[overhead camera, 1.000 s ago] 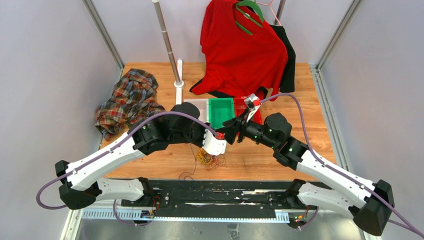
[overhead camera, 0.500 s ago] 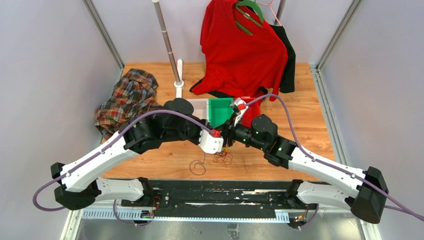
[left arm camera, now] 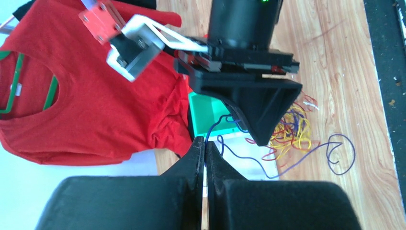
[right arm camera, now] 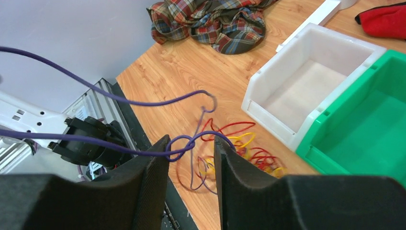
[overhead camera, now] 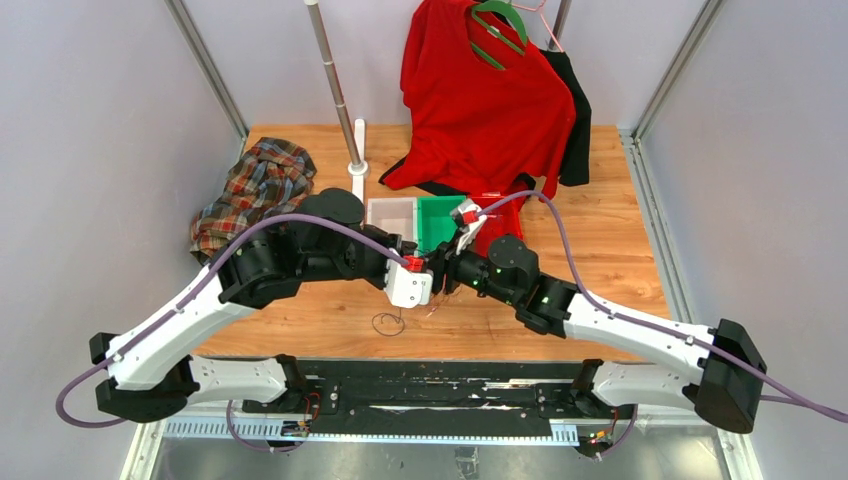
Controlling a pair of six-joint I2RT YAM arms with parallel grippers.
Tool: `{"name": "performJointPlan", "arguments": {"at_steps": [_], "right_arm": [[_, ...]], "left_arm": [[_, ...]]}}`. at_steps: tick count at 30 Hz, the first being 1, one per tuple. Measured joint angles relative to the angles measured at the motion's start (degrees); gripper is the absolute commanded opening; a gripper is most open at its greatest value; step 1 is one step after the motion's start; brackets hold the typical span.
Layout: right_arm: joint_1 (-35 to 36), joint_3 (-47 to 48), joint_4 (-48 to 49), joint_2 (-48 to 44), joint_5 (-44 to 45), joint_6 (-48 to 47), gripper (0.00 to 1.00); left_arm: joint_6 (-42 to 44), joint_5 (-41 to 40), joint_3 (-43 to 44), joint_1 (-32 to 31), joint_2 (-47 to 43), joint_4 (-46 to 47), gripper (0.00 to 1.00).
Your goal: Untangle the cables
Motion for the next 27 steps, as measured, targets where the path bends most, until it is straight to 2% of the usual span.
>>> {"name": "performJointPlan", "arguments": {"at_steps": [4,11,16,19,27], "right_arm": [[2.5,0.0,1.9,2.2,2.3,0.0,0.44],[4.9,0.0,4.5,5.5,6.1,-0.7,0.31],[4.9,-2.3,6.3,6.1,10.2,-0.7,0.30],[4.9,-5.6,7.4,6.3,12.0,-0.4,0.33],[4.9,-12.1,7.7,6.4,14.3,1.4,0.54]], "left_arm": [[-0.9,1.6,1.1,0.0,0.0,-0.2,0.00],[-1.3,2.8,2.6,0.0,0.0,-1.1,0.00],[-1.0,2.7,6.4,0.0,0.0,-2.3,0.00],[-0.1,2.3,9.3,0.0,0.0,-2.6,0.00],[4.5,0.0,18.3,0.0,0.0,-3.2,0.00]]}}
